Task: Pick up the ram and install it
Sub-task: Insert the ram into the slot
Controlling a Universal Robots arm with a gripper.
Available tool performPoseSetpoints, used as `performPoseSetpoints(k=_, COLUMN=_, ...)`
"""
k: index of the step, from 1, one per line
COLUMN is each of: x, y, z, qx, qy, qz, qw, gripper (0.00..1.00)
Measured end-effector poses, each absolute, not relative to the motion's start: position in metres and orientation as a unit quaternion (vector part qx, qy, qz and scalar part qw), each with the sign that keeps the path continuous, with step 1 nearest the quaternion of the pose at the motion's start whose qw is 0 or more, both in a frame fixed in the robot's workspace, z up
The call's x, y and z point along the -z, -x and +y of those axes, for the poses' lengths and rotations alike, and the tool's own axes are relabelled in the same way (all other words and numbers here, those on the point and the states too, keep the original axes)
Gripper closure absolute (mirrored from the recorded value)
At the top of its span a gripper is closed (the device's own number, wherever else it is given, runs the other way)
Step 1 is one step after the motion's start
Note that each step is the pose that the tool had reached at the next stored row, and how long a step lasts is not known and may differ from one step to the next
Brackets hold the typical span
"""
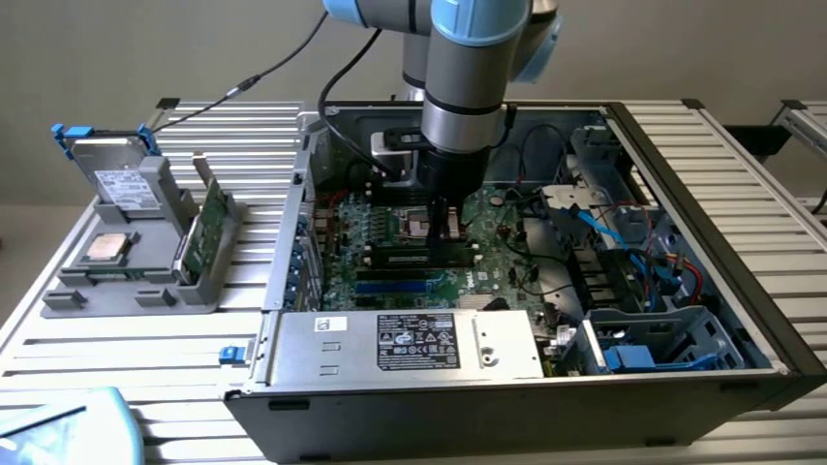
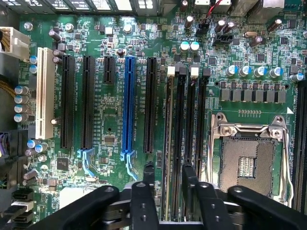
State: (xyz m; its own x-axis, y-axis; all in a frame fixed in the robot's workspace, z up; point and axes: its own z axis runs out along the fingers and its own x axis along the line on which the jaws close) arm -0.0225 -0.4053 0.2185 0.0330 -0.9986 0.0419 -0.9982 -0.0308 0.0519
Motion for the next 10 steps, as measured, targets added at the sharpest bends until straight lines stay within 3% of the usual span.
performPoseSetpoints(k=1, x=-0.219, y=0.023, z=-0.405, qx=0.003, qy=-0.718, qz=-0.695, qw=0.033, gripper=0.61)
performPoseSetpoints(k=2, x=-0.219, y=0.023, z=-0.405, qx=0.003, qy=-0.718, qz=-0.695, qw=0.033, gripper=0.55)
performPoseSetpoints(k=10, x=-0.242, y=0.034, z=-0.404, qx=0.002, qy=-0.718, qz=-0.695, qw=0.032, gripper=0.55)
